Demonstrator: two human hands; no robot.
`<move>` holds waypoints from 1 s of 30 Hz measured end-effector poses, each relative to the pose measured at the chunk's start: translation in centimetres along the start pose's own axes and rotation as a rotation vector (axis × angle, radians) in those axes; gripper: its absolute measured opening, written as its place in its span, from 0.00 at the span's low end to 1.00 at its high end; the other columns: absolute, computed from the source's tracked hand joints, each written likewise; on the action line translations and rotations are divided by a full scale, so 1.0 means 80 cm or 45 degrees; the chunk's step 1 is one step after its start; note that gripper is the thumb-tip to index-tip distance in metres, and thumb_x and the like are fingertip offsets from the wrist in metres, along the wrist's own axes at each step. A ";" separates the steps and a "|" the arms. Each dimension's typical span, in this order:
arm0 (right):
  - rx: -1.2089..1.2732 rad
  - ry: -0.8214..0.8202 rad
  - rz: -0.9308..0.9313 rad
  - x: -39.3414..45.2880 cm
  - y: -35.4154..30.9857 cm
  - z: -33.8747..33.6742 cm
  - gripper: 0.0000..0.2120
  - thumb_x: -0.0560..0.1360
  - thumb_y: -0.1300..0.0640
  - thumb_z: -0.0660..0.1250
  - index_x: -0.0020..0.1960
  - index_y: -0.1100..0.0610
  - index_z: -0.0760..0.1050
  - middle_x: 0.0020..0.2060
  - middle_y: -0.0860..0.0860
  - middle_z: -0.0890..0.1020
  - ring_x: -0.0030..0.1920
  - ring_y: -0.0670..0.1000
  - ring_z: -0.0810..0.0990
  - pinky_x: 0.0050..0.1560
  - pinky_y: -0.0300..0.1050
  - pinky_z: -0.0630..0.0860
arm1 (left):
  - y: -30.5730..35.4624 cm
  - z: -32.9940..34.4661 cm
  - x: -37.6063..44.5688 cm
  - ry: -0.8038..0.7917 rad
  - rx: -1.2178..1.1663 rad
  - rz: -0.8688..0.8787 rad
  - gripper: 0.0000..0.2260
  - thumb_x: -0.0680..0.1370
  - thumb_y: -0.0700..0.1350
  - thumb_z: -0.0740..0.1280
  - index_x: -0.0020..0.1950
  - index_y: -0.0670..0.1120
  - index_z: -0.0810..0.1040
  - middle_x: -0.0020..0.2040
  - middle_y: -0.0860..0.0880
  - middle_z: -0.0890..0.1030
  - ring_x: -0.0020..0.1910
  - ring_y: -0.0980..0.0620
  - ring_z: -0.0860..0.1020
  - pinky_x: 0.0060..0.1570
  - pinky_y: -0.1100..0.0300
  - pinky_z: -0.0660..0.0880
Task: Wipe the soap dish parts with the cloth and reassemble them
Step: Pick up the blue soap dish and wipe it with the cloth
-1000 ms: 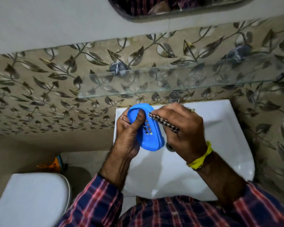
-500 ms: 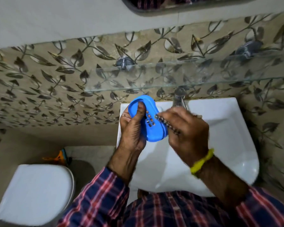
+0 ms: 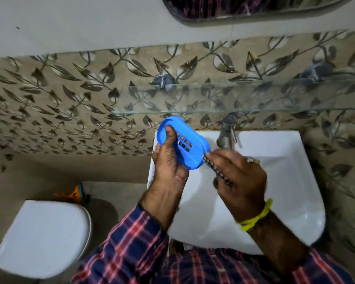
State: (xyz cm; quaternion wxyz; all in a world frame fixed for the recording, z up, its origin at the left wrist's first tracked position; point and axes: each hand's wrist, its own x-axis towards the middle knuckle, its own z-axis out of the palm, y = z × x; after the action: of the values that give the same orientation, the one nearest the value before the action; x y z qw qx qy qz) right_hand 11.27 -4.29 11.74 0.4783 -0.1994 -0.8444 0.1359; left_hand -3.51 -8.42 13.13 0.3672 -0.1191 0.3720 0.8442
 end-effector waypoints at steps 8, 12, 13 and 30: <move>0.151 0.248 0.371 -0.019 0.007 0.009 0.14 0.69 0.73 0.72 0.50 0.60 0.84 0.47 0.56 0.81 0.47 0.51 0.81 0.51 0.45 0.78 | -0.011 0.023 -0.011 -0.039 -0.098 -0.173 0.14 0.81 0.50 0.64 0.46 0.41 0.82 0.36 0.44 0.85 0.30 0.49 0.84 0.26 0.56 0.80; 0.052 0.180 0.126 0.002 0.001 -0.007 0.10 0.74 0.68 0.68 0.52 0.61 0.84 0.46 0.58 0.83 0.46 0.53 0.82 0.47 0.48 0.79 | -0.011 0.016 -0.004 -0.005 -0.148 -0.180 0.16 0.81 0.51 0.64 0.44 0.42 0.84 0.35 0.45 0.86 0.30 0.49 0.84 0.27 0.56 0.81; 0.018 0.130 0.065 -0.003 -0.001 -0.002 0.10 0.76 0.66 0.65 0.52 0.60 0.84 0.46 0.58 0.84 0.45 0.56 0.83 0.44 0.51 0.79 | -0.012 0.018 -0.006 0.003 -0.147 -0.192 0.15 0.81 0.51 0.63 0.47 0.42 0.82 0.35 0.45 0.86 0.30 0.50 0.84 0.27 0.56 0.81; 0.950 0.083 1.082 0.030 -0.005 -0.010 0.03 0.73 0.63 0.72 0.47 0.60 0.81 0.34 0.53 0.83 0.27 0.45 0.80 0.29 0.36 0.78 | -0.025 0.016 -0.013 -0.071 -0.029 -0.134 0.15 0.77 0.54 0.65 0.51 0.42 0.79 0.38 0.45 0.86 0.34 0.51 0.85 0.34 0.55 0.83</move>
State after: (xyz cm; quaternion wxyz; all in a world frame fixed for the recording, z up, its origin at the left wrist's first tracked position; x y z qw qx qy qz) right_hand 10.77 -3.46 14.12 0.4455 -0.3433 -0.5694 0.5995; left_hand -1.23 -7.18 13.41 0.4199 -0.1190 0.3451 0.8309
